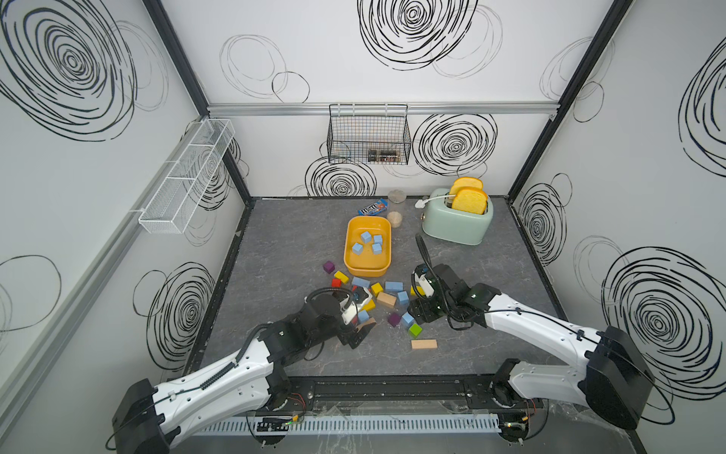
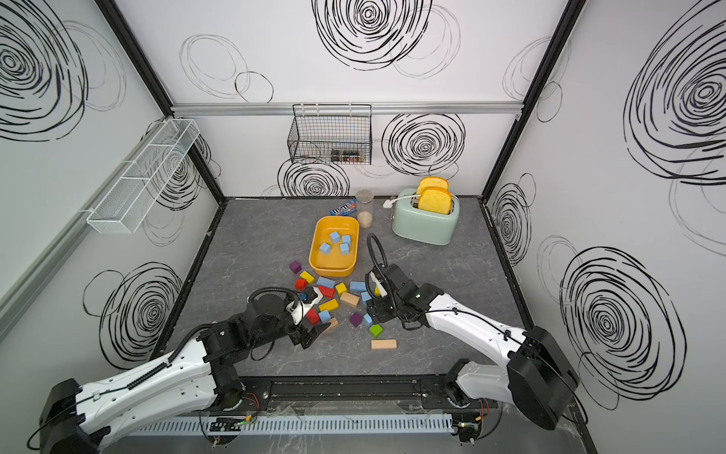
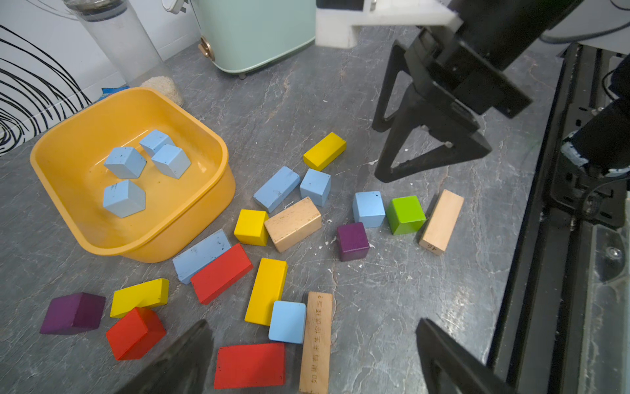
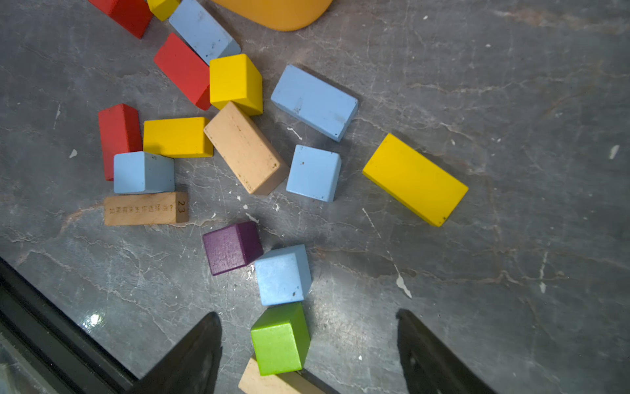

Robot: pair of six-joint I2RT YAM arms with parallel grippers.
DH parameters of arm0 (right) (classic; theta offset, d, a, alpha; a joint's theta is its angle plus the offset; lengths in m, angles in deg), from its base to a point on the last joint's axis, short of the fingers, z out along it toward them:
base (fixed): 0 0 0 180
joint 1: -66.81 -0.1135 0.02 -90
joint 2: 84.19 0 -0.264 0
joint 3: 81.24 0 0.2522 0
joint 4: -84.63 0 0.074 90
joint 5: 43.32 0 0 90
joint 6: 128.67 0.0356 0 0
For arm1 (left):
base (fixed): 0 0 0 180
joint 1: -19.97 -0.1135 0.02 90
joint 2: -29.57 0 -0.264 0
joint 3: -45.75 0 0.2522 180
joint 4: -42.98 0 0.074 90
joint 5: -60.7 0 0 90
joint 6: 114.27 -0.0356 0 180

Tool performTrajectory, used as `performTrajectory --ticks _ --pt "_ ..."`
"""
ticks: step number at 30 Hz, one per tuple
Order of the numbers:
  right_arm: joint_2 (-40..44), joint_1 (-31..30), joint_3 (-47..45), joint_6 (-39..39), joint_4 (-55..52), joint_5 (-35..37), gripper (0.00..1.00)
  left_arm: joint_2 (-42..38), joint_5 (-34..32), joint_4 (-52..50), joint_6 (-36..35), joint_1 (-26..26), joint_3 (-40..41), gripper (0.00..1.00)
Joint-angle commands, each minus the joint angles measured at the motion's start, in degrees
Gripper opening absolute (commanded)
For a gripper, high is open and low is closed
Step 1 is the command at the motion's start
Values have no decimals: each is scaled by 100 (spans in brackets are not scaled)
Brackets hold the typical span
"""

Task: Pick out the blue building blocks
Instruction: Pick up the building block from the center of the board.

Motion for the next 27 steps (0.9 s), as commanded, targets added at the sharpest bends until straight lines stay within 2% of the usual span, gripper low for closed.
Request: performTrajectory --ticks 1,18,27 --pt "-256 -45 36 64 -197 38 75 33 -33 195 -94 -15 -79 96" --pt "-1201 -149 301 7 38 -257 69 104 298 302 -178 -472 -88 96" --pt "-1655 -203 498 -76 96 -192 66 228 369 364 -167 -603 -69 96"
